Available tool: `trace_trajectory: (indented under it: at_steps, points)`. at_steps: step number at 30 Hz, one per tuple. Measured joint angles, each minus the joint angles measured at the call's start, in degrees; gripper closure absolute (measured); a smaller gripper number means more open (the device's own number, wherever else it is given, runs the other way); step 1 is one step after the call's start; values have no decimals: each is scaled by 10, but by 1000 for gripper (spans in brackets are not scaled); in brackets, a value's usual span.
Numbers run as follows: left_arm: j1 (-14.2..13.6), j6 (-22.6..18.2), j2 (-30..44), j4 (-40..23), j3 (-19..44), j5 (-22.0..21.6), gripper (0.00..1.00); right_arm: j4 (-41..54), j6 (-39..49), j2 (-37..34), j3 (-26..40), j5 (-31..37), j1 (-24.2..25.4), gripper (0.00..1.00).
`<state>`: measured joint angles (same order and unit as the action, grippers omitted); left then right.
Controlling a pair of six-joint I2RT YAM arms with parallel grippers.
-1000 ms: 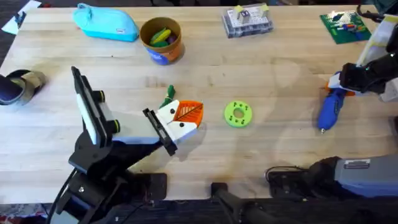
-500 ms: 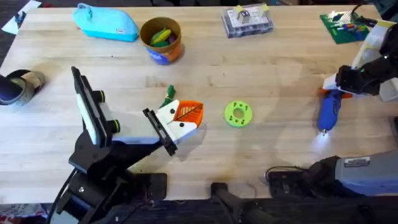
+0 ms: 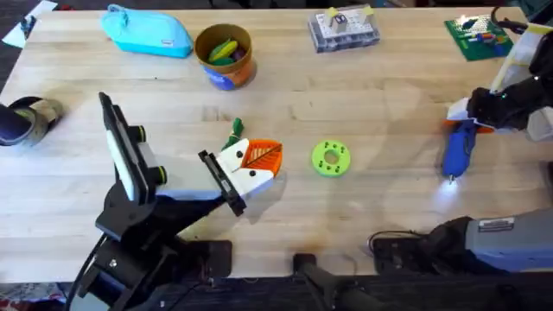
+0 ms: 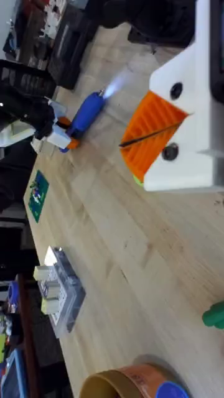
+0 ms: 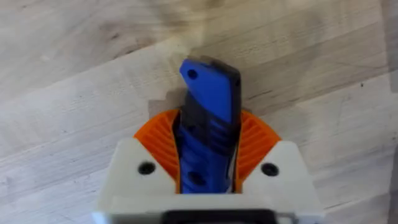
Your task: Pick up the gripper from the table and insert it into the empty holder that is missing its gripper. Then pick up a screw, insert it into the mounting hole, and use the screwdriver to tighten it. Finally, clean up the table by picking up the vegetable and placing it into the bucket.
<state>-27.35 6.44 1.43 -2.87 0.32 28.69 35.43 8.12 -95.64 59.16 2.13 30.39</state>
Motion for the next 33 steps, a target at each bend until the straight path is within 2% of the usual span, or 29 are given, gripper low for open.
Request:
trace_trajectory:
  at_steps: [2, 4, 5, 13, 17, 33]
  points:
    - [0, 0, 0, 0, 0, 0, 986, -2, -1, 0, 0, 0, 0, 791]
    - [0, 0, 0, 0, 0, 0, 986, -3, -1, 0, 0, 0, 0, 877]
    - [0, 0, 0, 0, 0, 0, 986, -3, 0, 0, 0, 0, 0, 888]
    - [0, 0, 0, 0, 0, 0, 986, 8, -1, 3, 3, 0, 0, 888]
    - [0, 0, 0, 0, 0, 0, 986, 26, -1, 25, 11, 0, 0, 892]
    - [0, 0, 0, -1, 0, 0, 986, 60, -56, 277, 31, -18, -5, 911]
